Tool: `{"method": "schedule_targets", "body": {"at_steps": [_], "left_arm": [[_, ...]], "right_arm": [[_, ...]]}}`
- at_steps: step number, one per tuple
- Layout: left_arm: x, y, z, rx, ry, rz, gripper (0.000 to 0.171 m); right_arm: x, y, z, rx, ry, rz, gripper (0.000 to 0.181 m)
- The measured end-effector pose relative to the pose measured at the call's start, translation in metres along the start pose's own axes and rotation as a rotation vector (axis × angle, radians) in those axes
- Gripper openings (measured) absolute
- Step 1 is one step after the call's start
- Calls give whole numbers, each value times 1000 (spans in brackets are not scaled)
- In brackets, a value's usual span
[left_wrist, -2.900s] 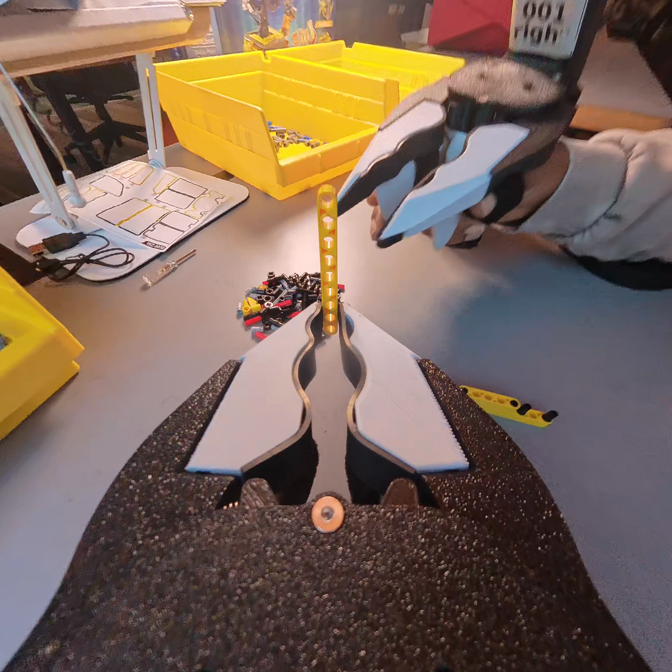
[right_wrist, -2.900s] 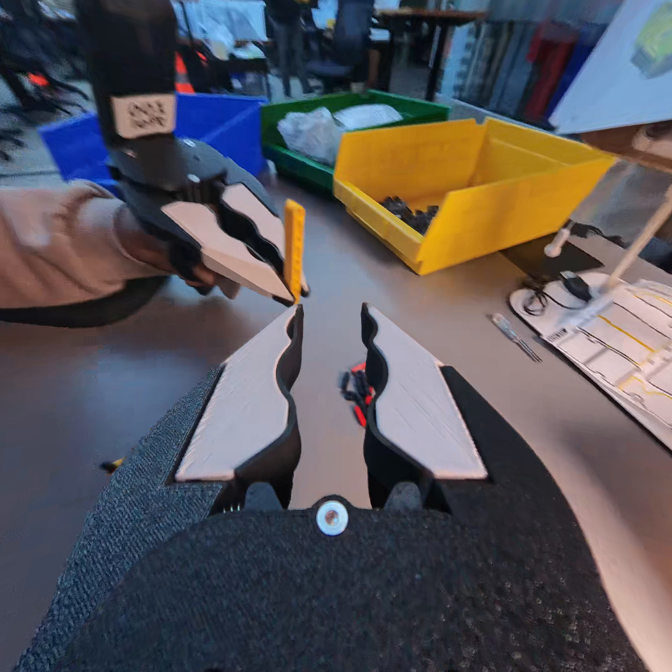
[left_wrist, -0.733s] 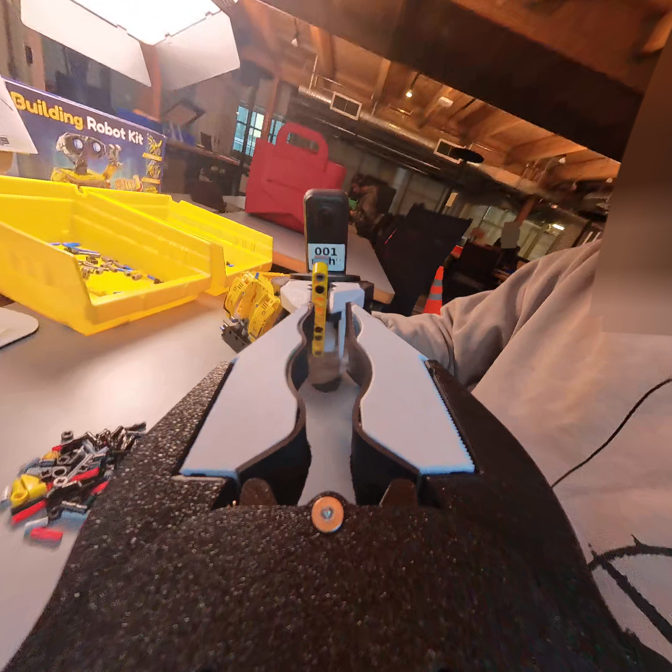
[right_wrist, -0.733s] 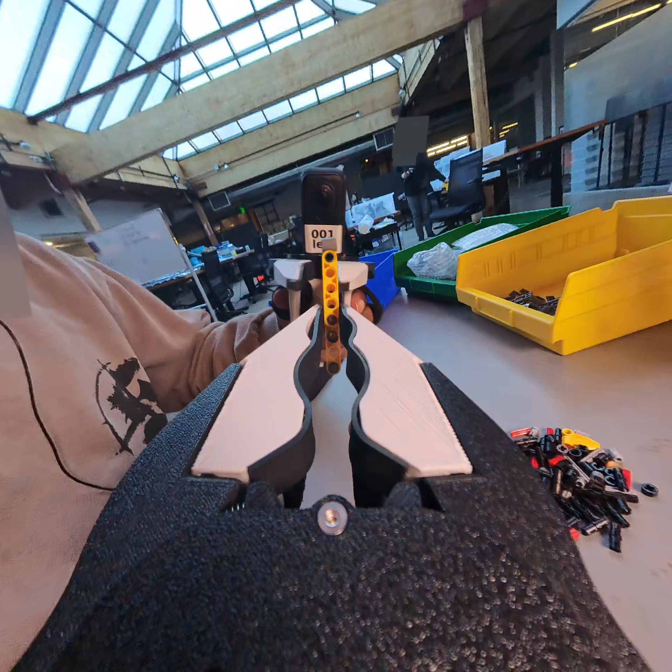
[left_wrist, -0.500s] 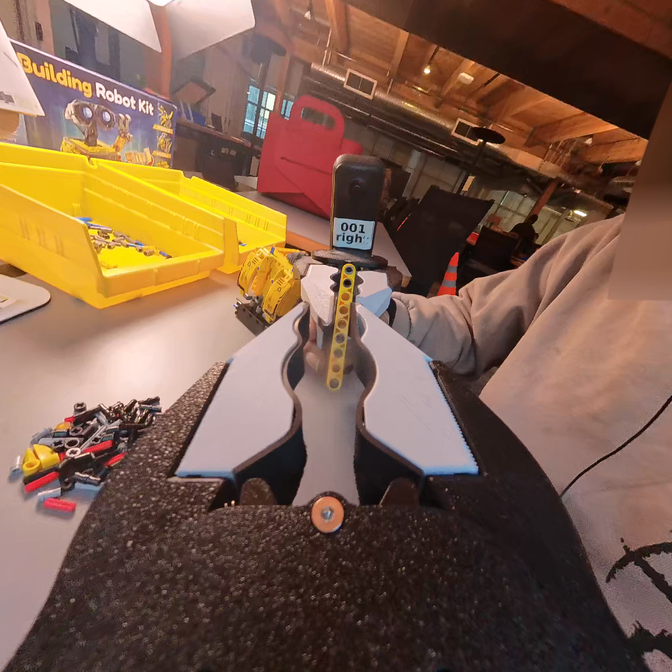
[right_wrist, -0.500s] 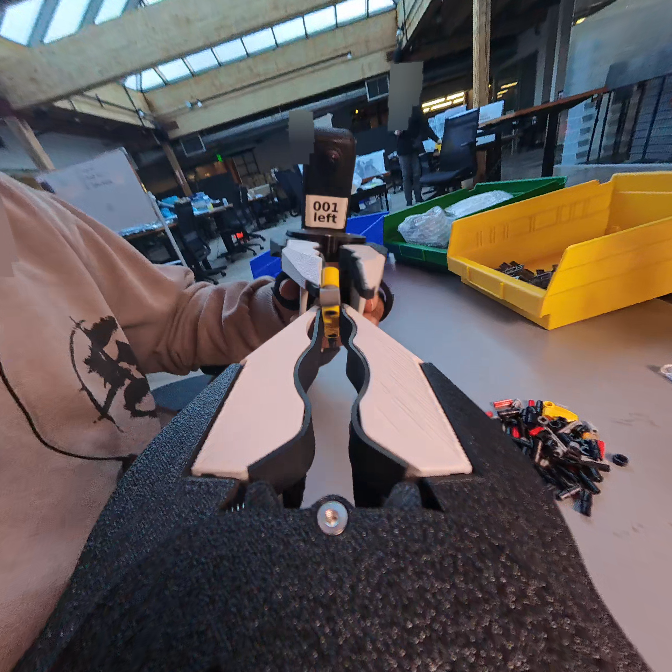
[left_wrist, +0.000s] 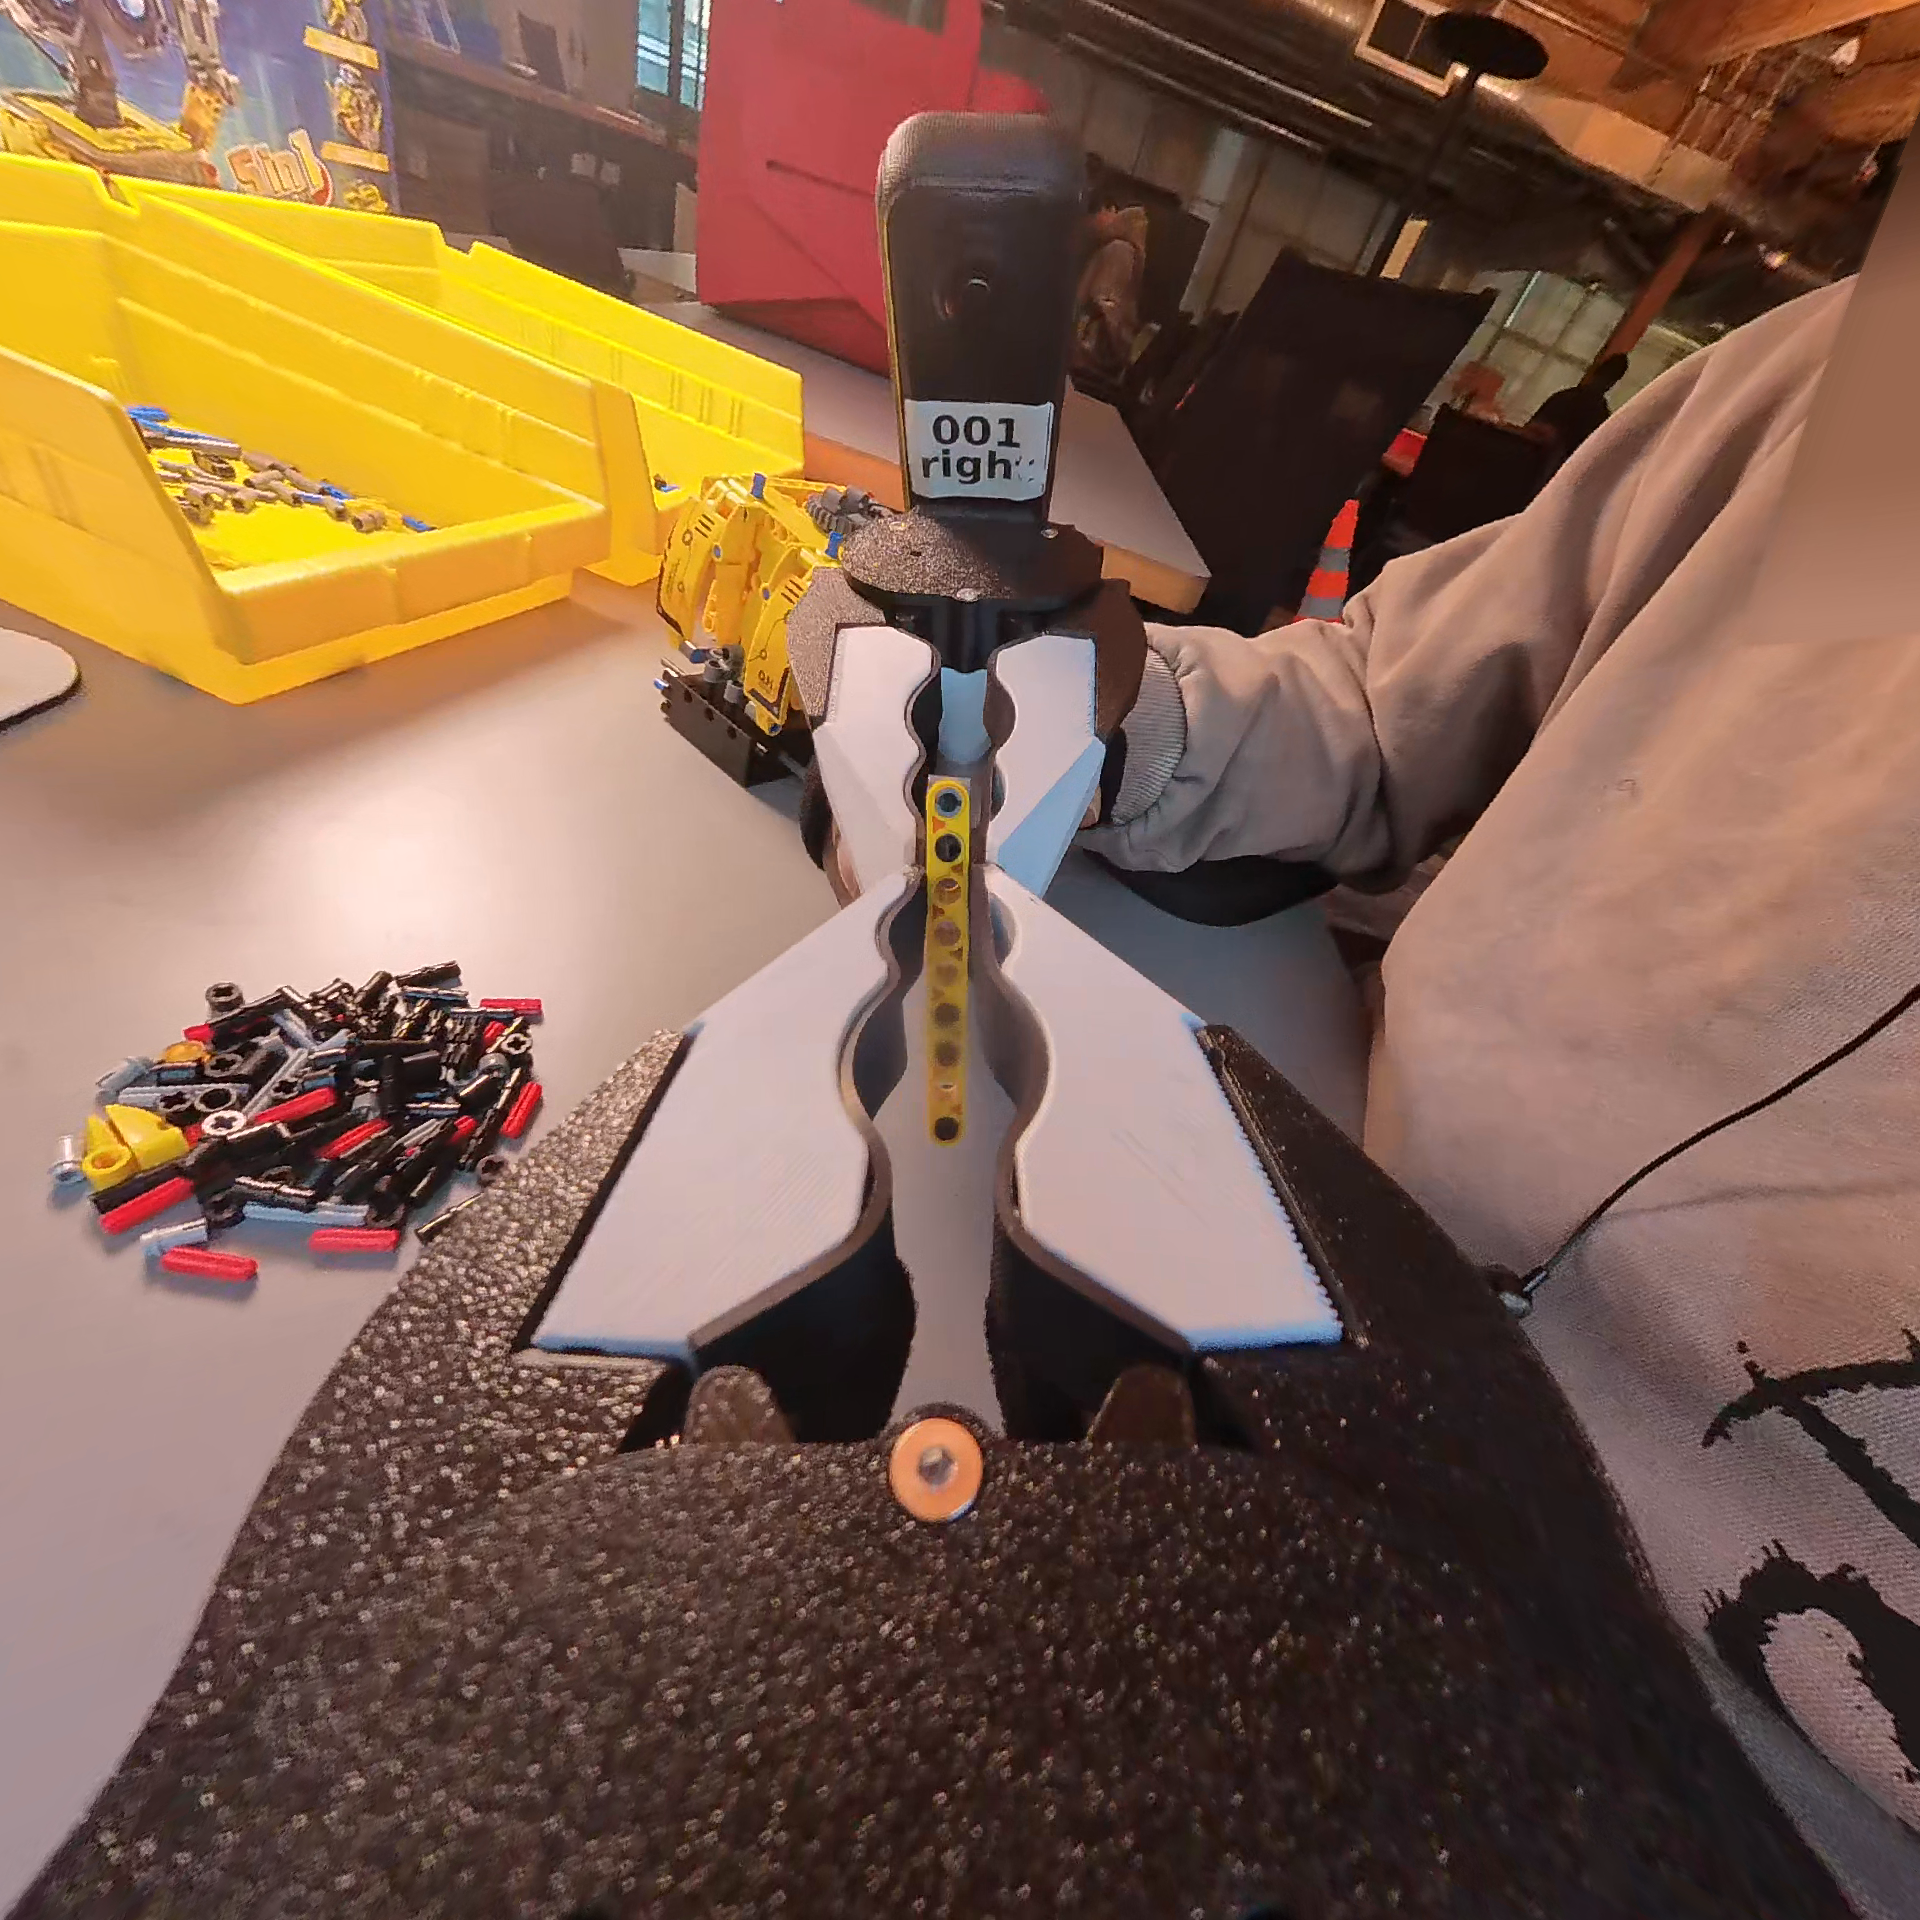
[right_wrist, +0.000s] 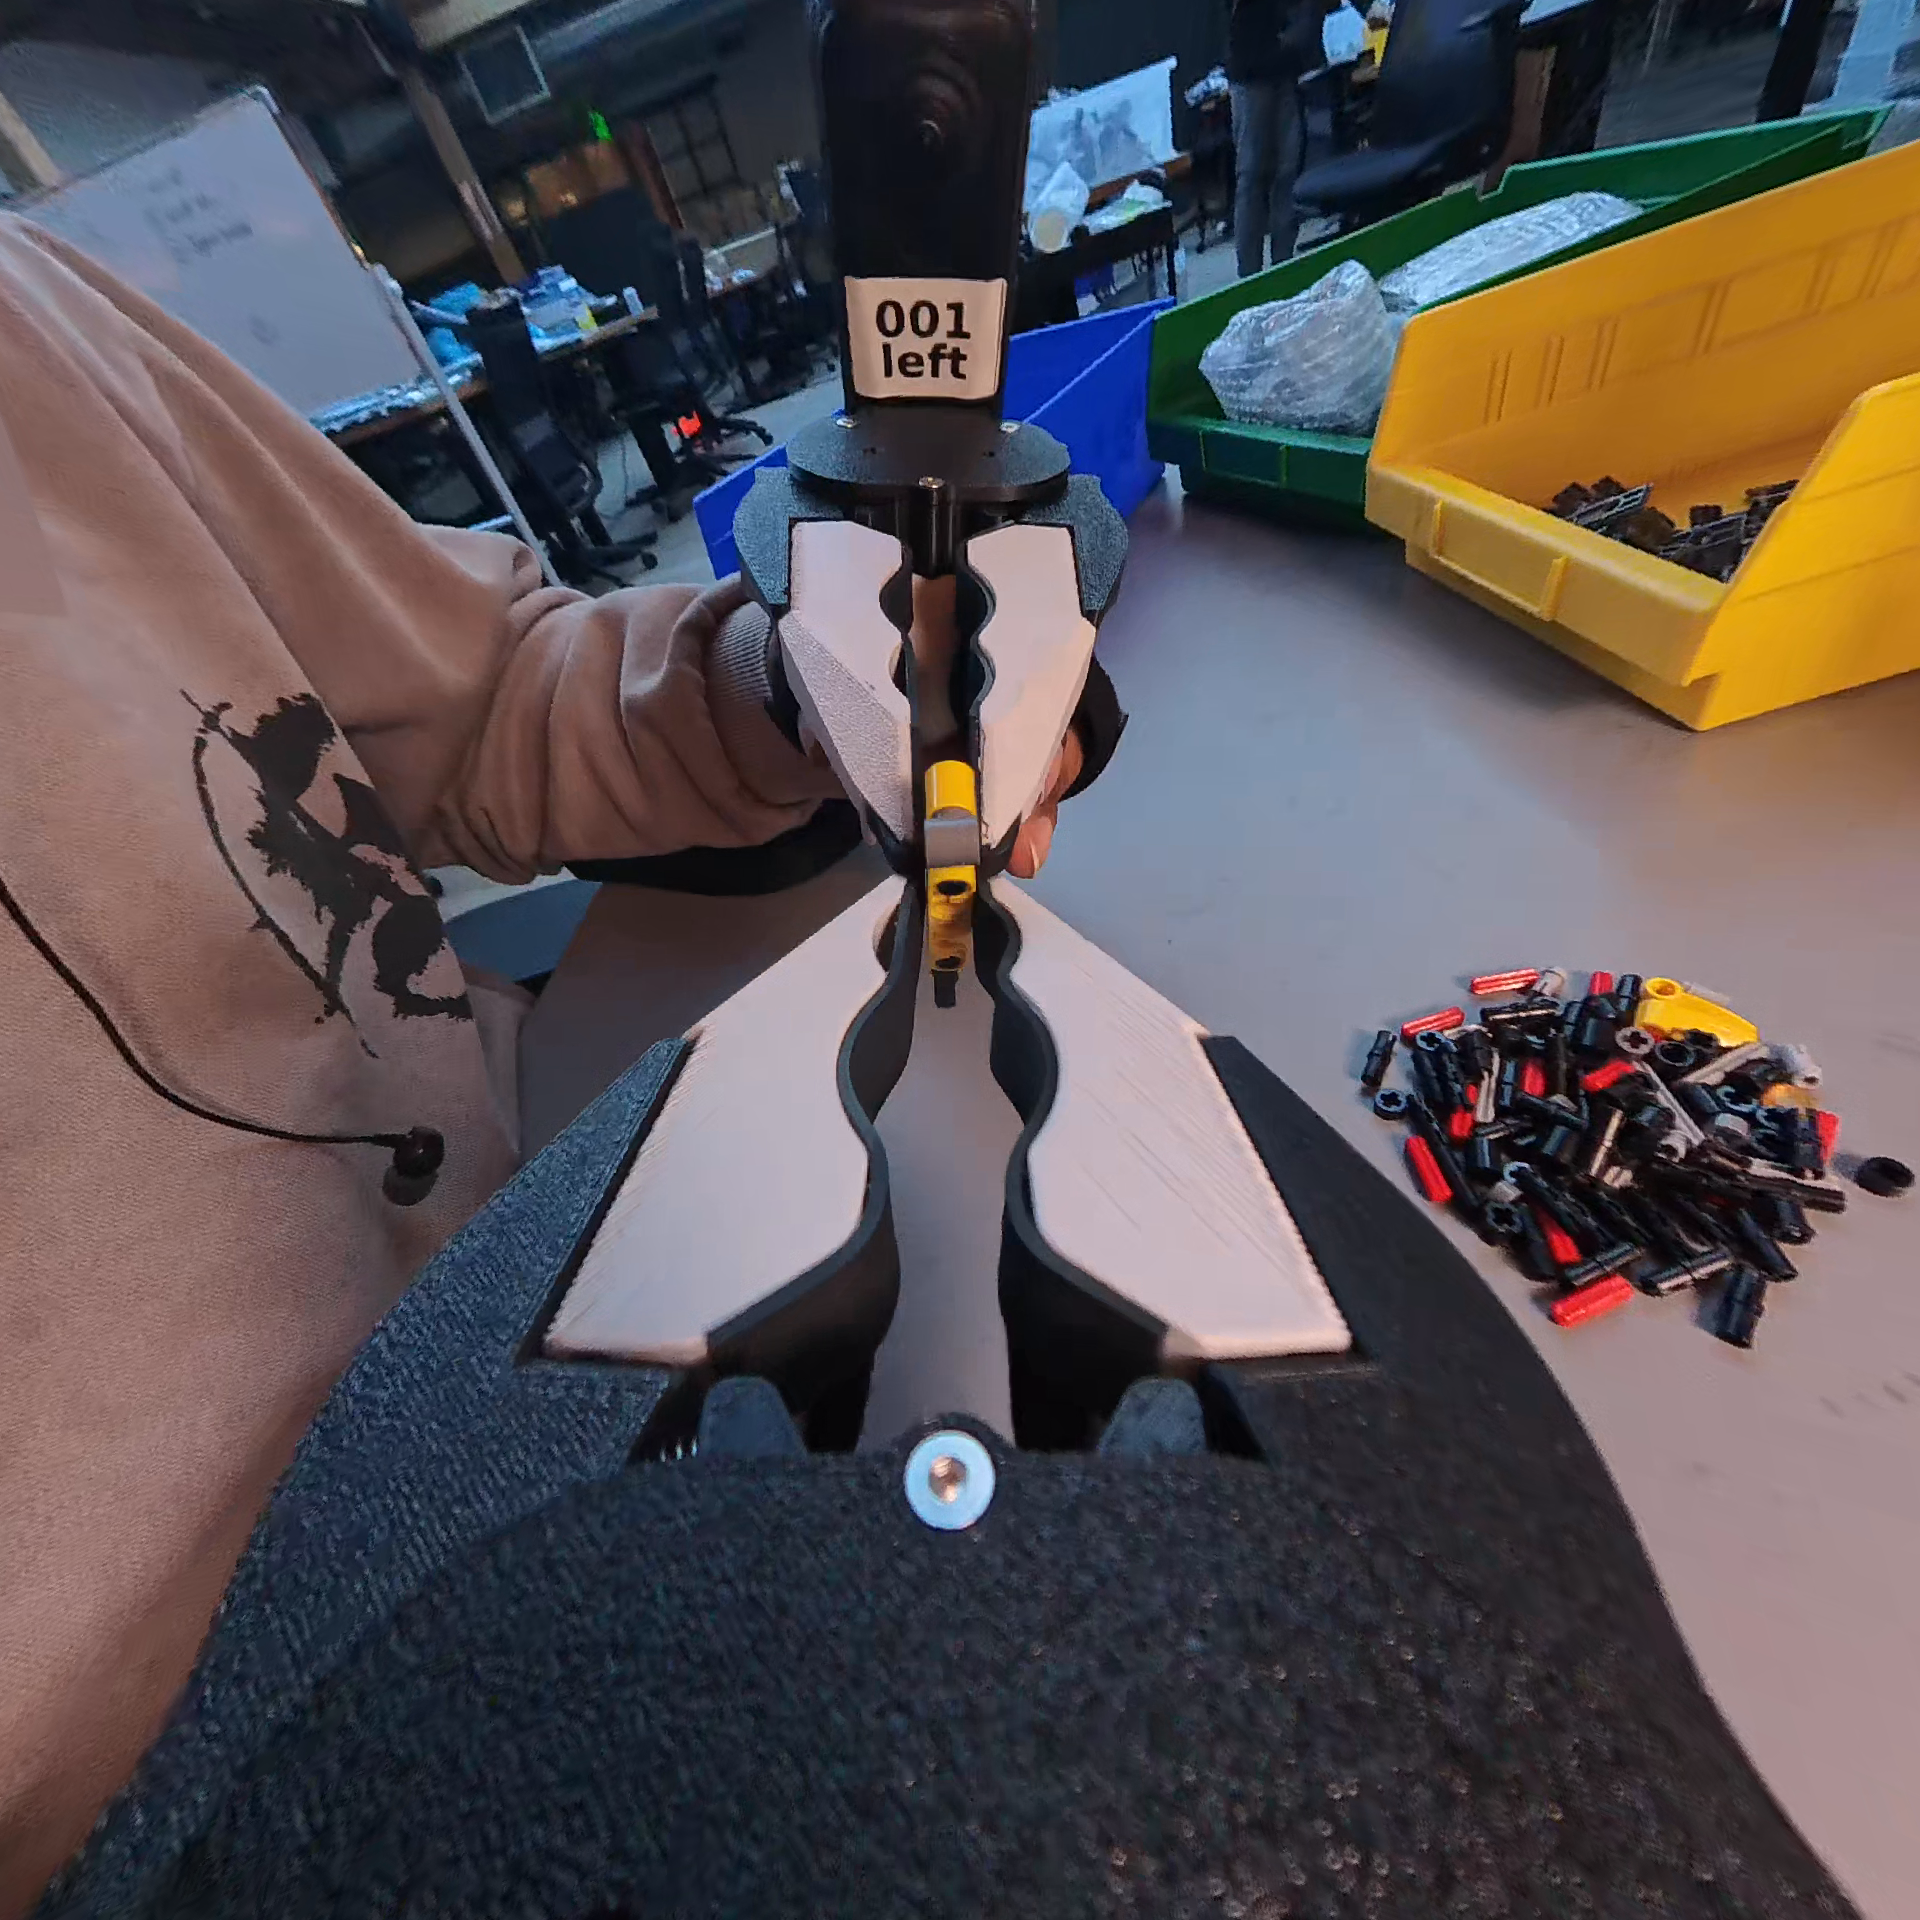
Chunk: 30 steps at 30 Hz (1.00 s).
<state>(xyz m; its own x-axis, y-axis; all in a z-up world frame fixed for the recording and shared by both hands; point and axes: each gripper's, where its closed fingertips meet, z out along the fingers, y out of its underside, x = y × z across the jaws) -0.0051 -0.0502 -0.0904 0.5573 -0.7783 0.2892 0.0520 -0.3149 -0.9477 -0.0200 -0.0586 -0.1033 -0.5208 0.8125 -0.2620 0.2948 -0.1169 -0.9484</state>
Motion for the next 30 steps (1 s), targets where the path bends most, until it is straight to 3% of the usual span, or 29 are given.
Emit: {"method": "schedule_targets", "body": {"at_steps": [8, 12, 30], "left_arm": [[5, -1, -2, -5, 24, -14, 6], [2, -14, -11, 35, -12, -15, 5], [1, -17, -11, 99, 27, -86, 6]], "right_arm": [[-5, -2, -2, -4, -22, -55, 7], [-3, -18, -8, 111, -38, 12, 6], [1, -40, -22, 259, -69, 74, 5]]}}
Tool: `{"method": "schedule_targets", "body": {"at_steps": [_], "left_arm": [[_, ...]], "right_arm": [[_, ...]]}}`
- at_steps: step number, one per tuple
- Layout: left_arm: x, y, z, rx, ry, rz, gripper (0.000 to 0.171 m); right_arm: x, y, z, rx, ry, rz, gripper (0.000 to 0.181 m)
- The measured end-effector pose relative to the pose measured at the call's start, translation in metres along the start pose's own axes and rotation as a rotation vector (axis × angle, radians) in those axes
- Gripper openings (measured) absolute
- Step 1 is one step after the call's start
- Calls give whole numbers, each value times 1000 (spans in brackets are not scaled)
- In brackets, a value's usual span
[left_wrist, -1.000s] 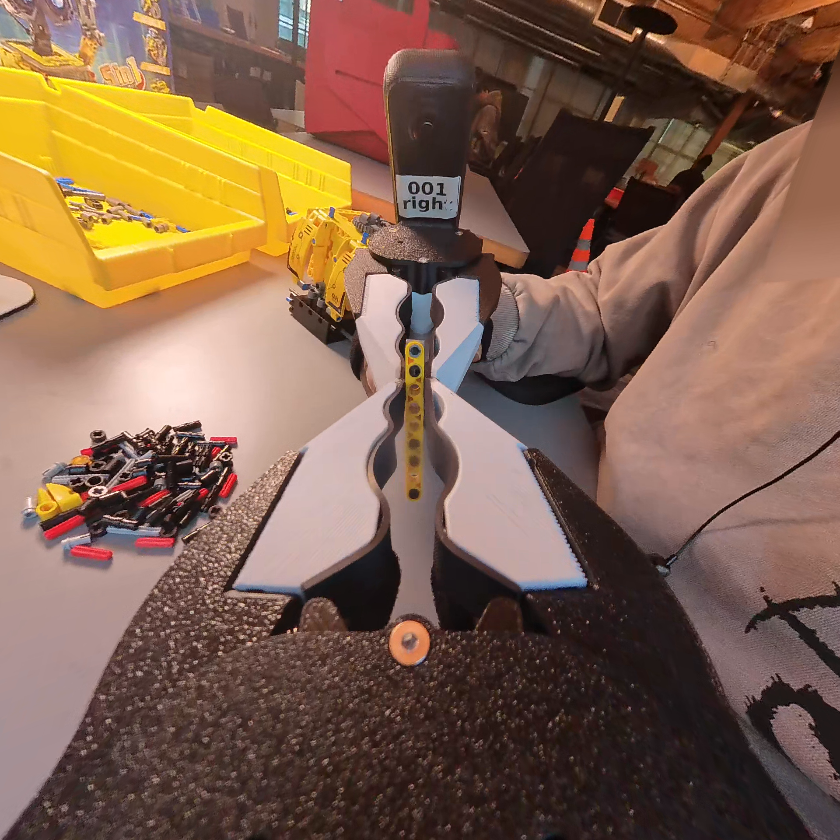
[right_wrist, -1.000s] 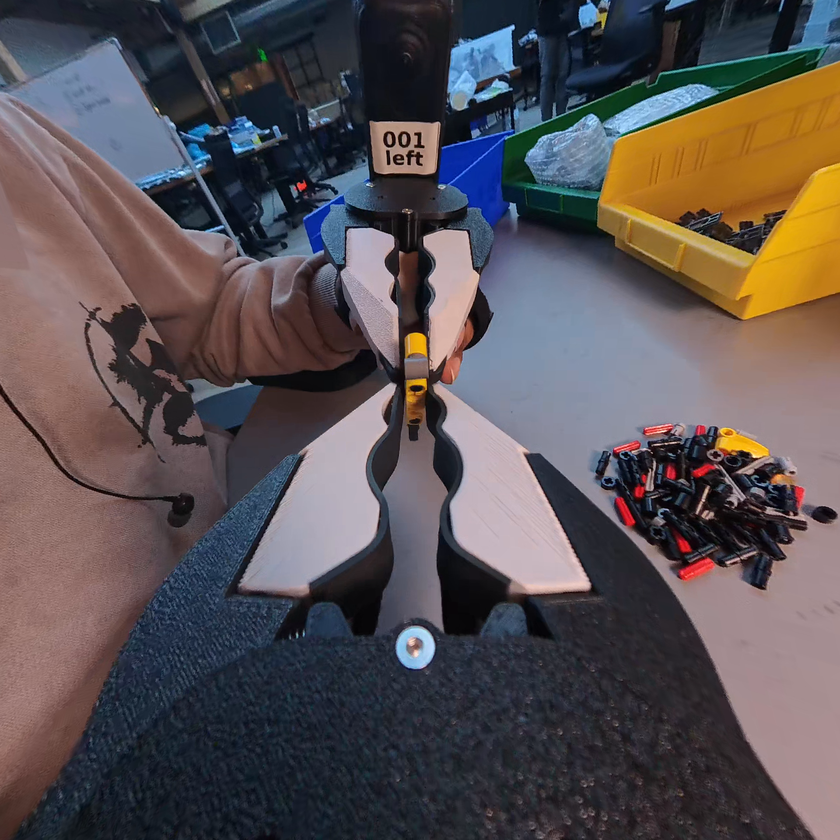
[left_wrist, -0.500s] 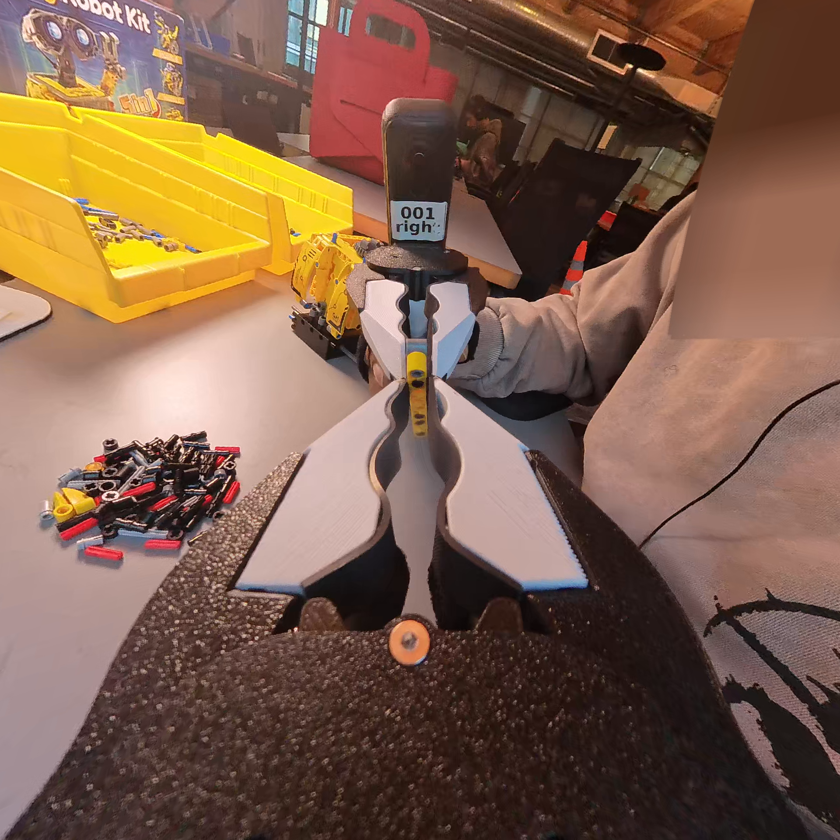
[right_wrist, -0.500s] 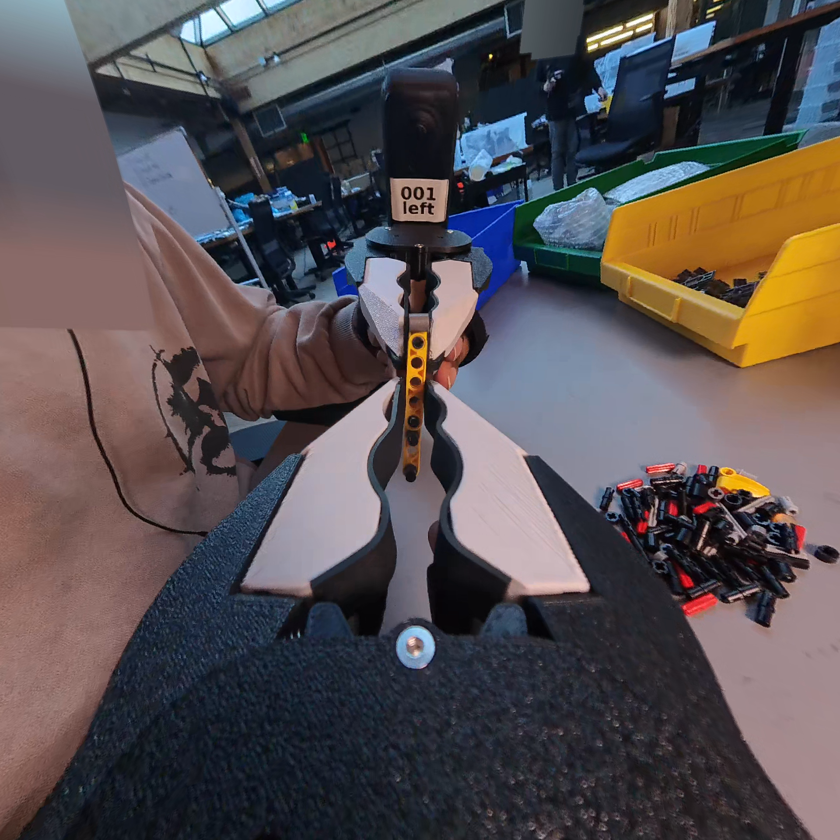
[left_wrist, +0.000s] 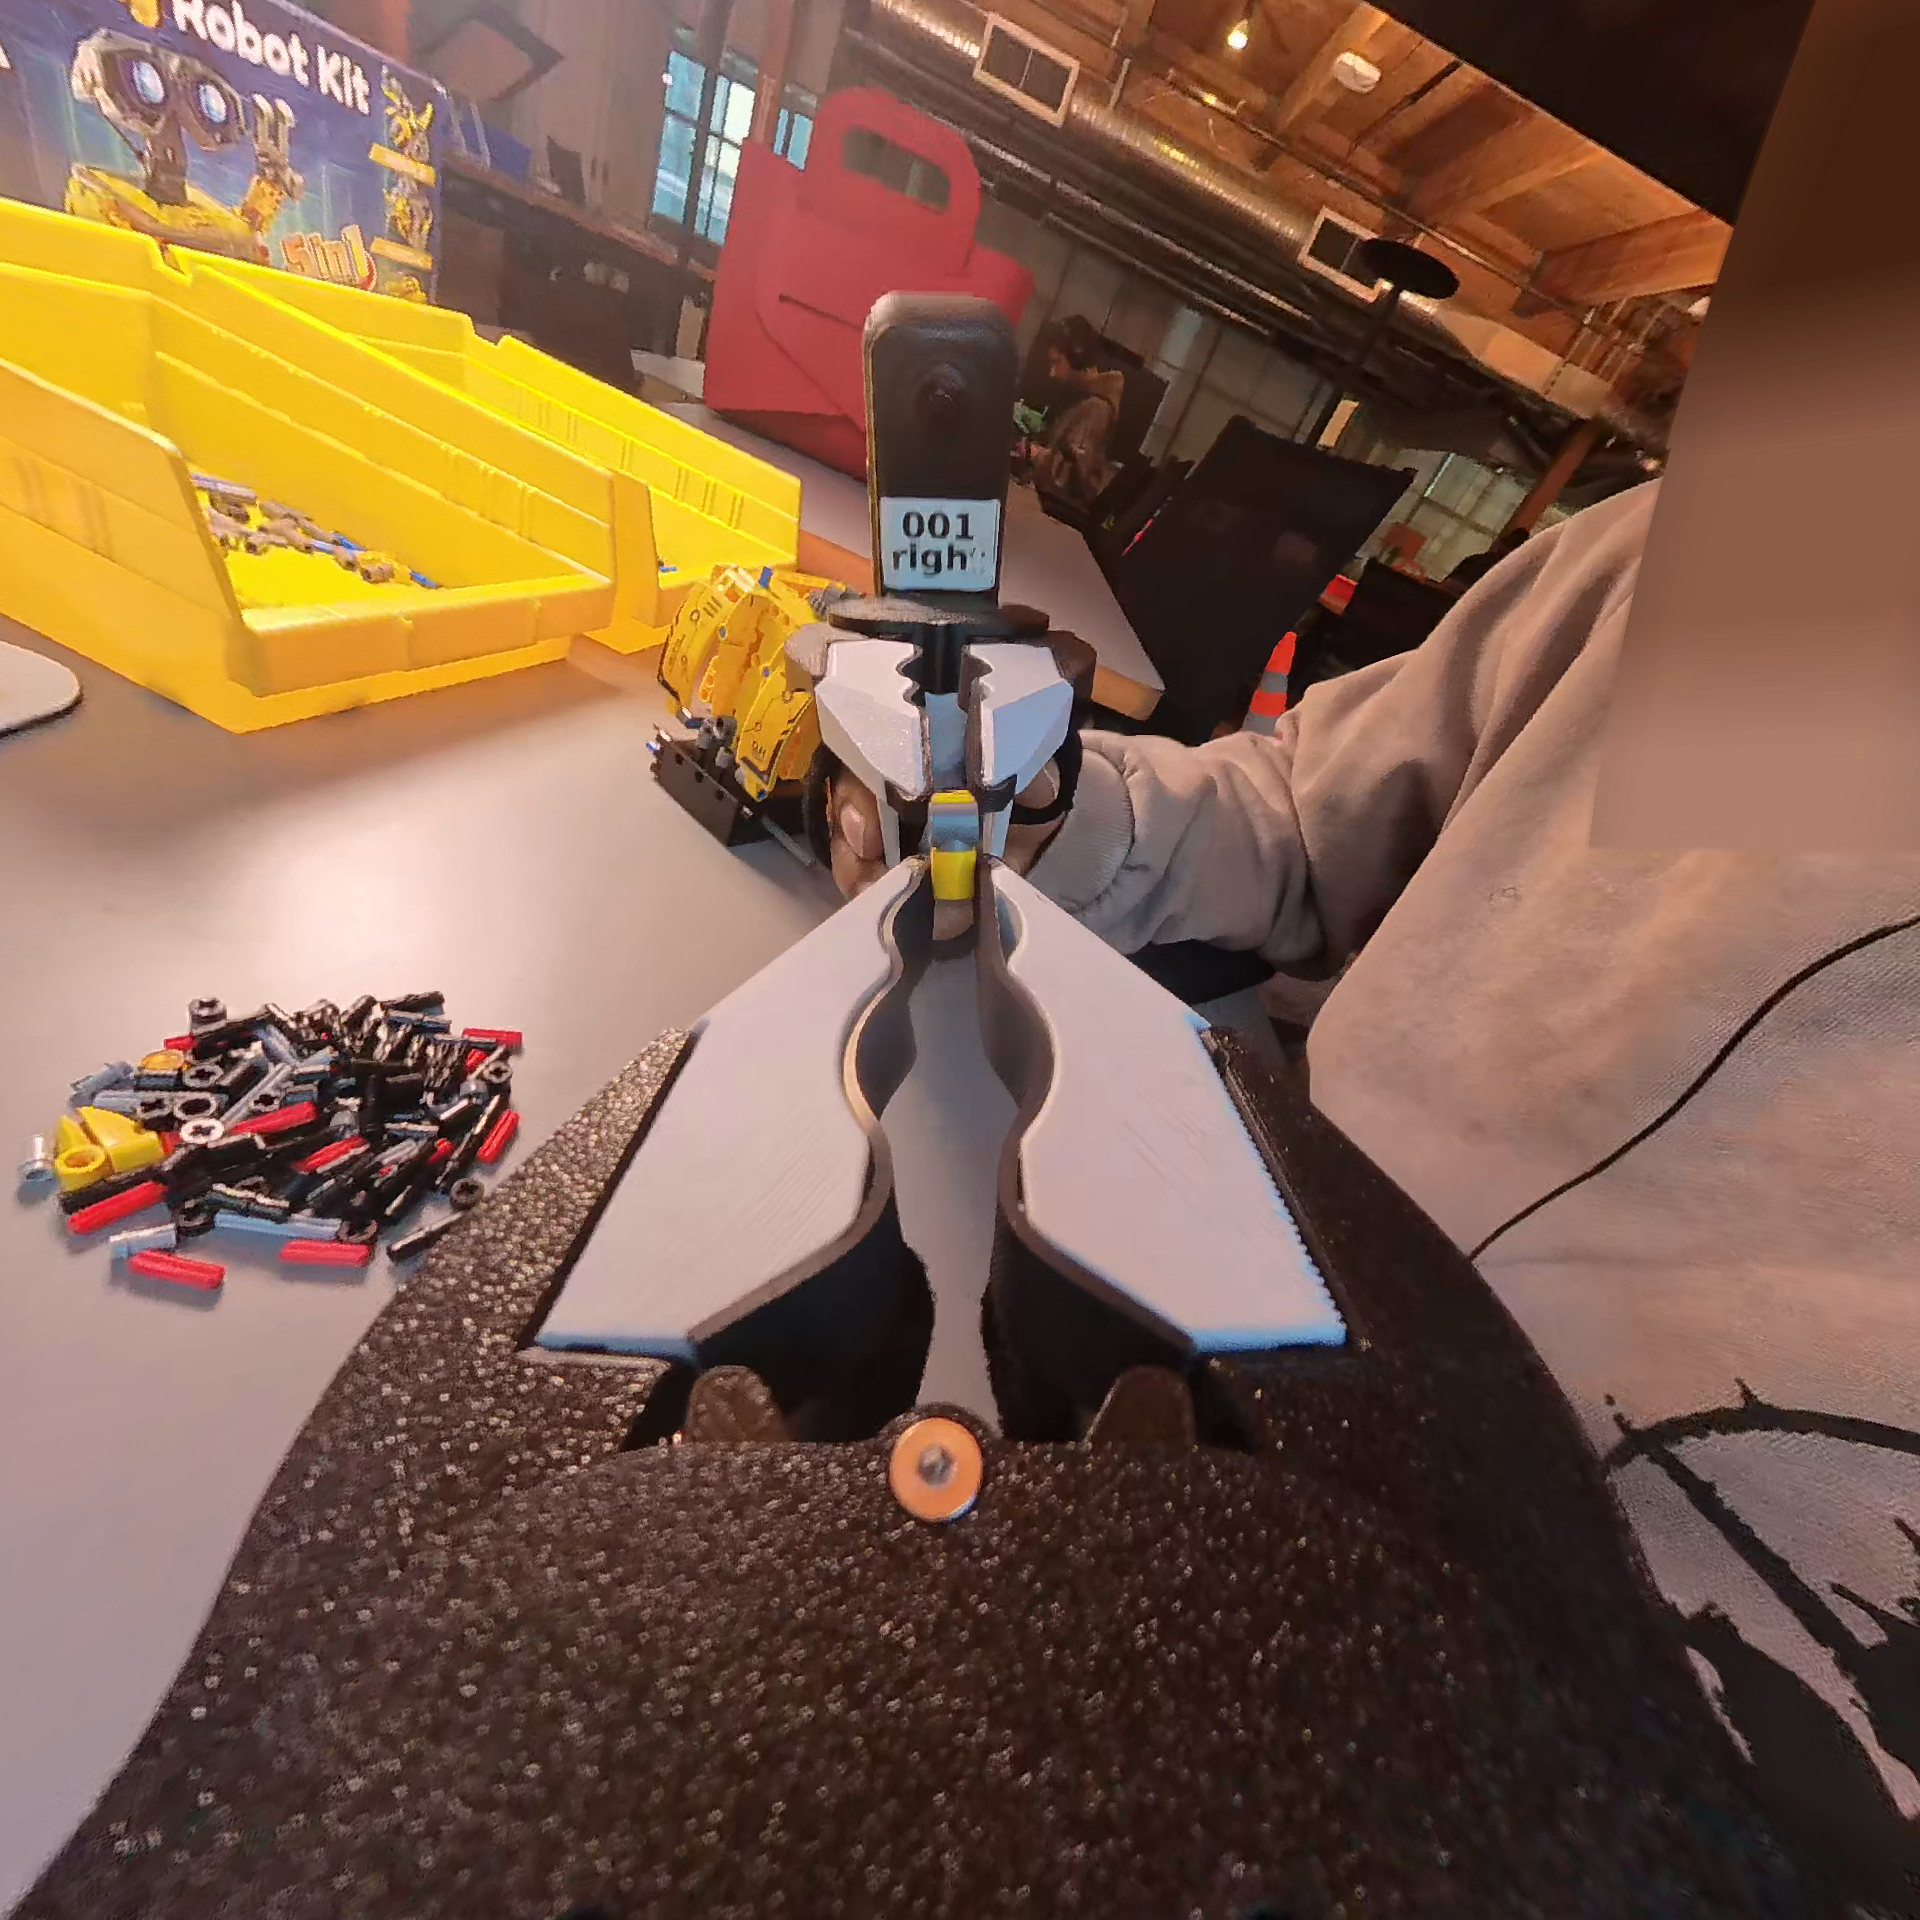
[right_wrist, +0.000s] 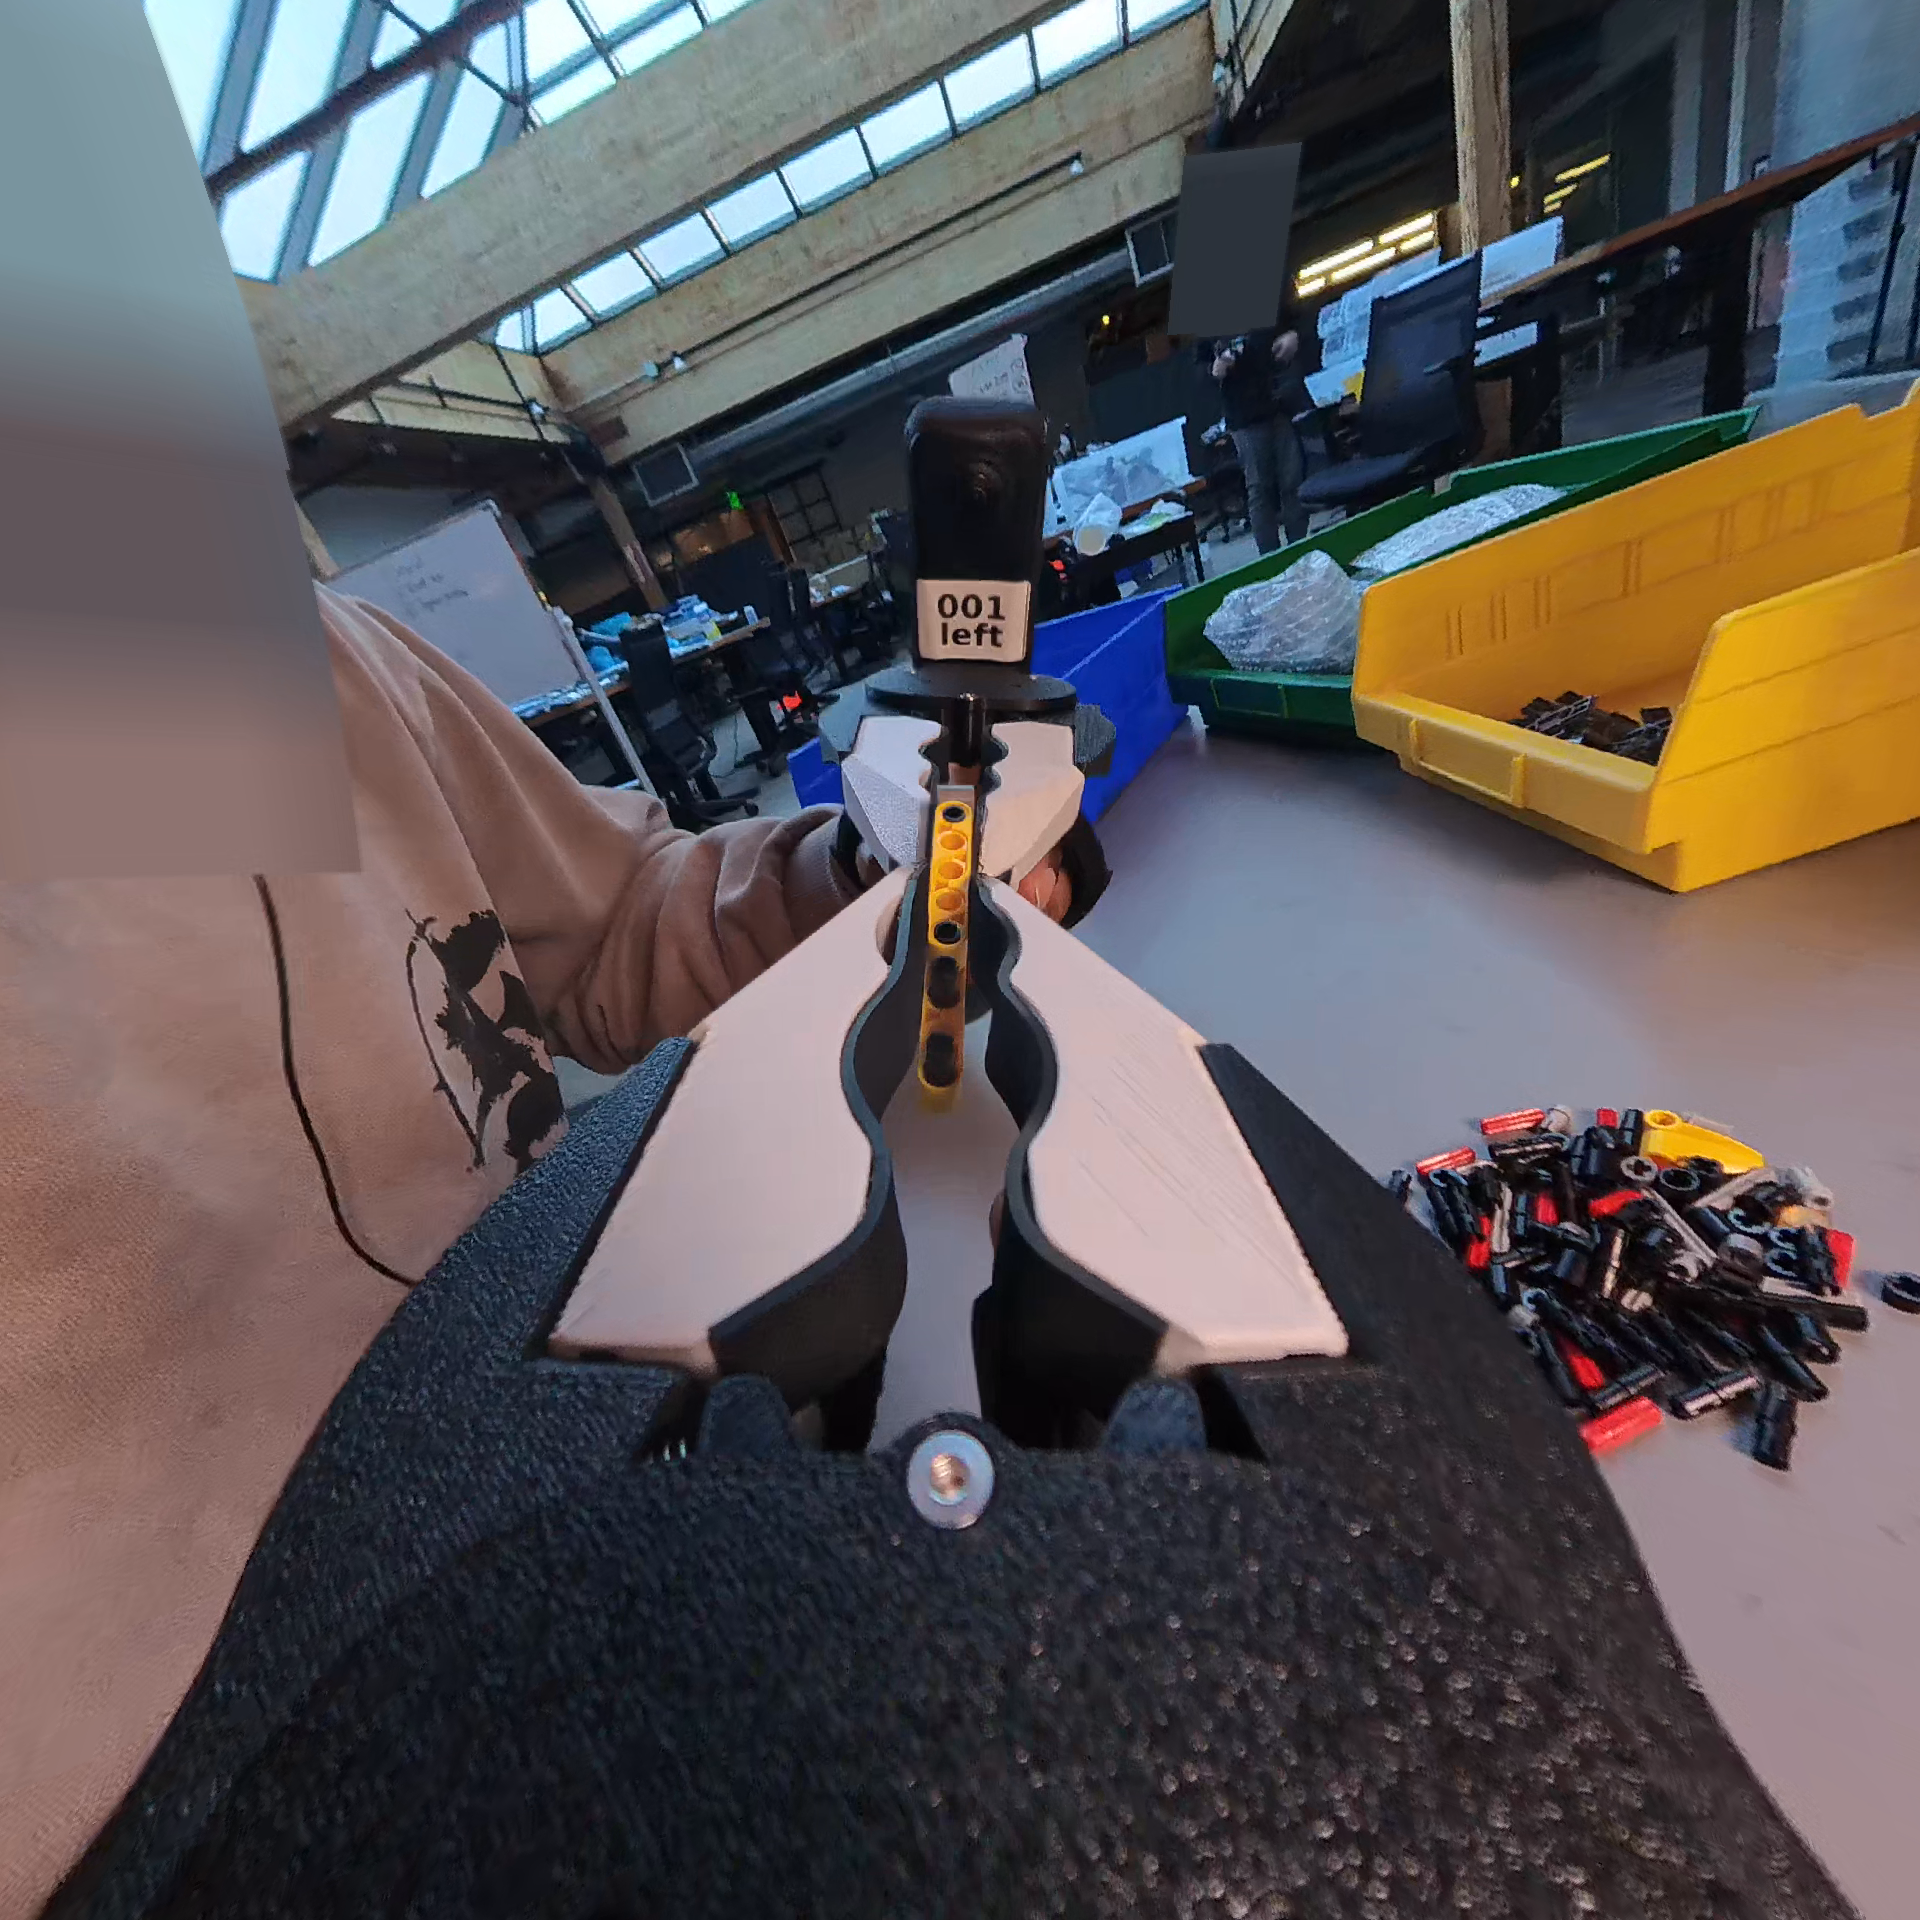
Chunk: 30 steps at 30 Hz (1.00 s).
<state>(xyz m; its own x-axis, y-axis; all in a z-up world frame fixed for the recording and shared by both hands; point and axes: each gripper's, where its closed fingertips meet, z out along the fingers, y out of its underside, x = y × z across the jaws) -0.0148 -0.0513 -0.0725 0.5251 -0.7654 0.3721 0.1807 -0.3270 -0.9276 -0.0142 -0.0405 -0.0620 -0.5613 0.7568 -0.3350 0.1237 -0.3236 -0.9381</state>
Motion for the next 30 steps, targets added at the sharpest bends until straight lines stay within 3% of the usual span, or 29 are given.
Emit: {"method": "schedule_targets", "body": {"at_steps": [11, 18, 20, 22, 24, 30], "left_arm": [[7, 36, 11, -215, -29, 174, 6], [4, 44, 16, -213, -45, 134, 6], [8, 38, 18, -179, -24, 65, 6], [7, 31, 19, -146, -62, 107, 6], [6, 44, 30, -197, -84, 146, 6], [10, 32, 33, -143, -90, 153, 7]], "right_arm": [[-6, 41, -2, -306, -15, -160, 7], [-3, 51, -6, -378, -1, -188, 6], [-6, 44, -8, -338, -15, -165, 6], [-6, 34, -7, -249, -21, -128, 5], [-7, 20, 0, -103, -55, -18, 5], [-10, 6, 3, 23, -68, 28, 4]]}}
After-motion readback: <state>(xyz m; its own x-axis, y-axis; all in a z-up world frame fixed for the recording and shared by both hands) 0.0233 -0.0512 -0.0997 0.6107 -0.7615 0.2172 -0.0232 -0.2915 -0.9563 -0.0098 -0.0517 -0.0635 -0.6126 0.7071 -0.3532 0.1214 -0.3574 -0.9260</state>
